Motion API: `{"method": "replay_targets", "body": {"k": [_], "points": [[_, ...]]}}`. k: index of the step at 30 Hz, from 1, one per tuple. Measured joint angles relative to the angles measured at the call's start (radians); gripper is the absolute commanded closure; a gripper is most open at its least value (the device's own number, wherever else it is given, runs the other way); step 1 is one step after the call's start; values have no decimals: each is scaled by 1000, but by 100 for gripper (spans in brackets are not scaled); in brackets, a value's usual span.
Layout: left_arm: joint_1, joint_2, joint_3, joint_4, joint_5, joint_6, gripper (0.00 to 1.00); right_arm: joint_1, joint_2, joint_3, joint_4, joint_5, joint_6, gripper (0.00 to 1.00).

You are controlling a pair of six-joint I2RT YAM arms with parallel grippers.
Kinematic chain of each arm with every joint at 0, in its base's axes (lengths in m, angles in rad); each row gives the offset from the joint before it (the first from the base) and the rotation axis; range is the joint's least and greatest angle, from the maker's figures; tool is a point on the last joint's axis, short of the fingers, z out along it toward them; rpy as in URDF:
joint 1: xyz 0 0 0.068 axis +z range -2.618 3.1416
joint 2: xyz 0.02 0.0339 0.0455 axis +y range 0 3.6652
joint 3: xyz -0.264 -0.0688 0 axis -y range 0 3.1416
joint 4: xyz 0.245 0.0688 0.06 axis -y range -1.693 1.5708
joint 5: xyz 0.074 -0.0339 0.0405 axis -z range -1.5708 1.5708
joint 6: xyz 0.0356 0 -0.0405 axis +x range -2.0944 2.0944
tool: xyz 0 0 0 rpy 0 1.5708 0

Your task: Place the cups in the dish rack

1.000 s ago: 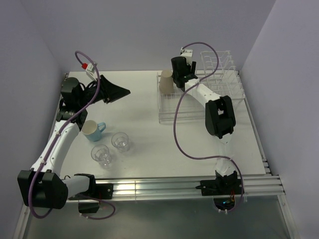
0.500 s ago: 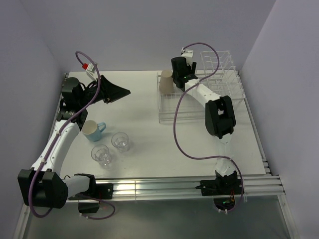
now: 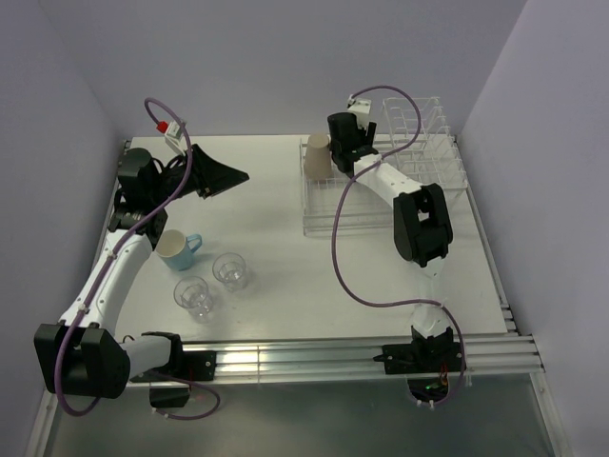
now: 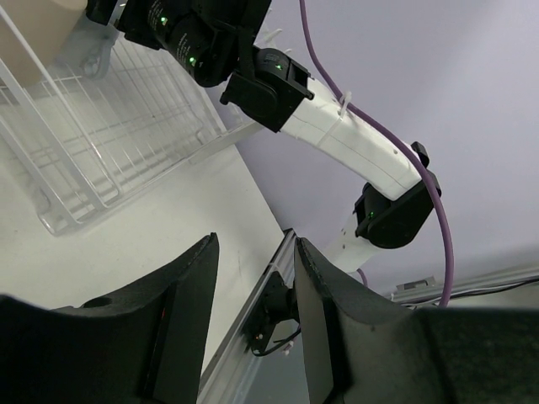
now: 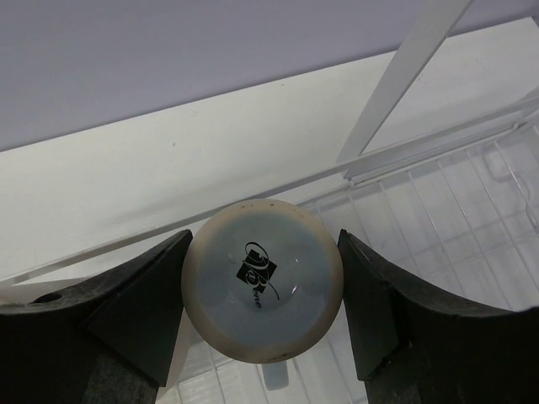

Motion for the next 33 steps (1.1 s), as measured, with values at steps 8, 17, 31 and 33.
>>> {"method": "replay_targets", "body": {"k": [8,17,31,33], "points": [[0,0,0,-1,0,7,53,6,-14,-31,27,9,-1,89],[0,0,-2,-1,0,8,53,15,-22,-47,34,21,-2,89],[1,0,-10,-1,0,8,52,30,-22,-47,29,24,-5,66],[1,1,-10,-1,0,8,52,30,-22,-47,23,22,-4,57]]}}
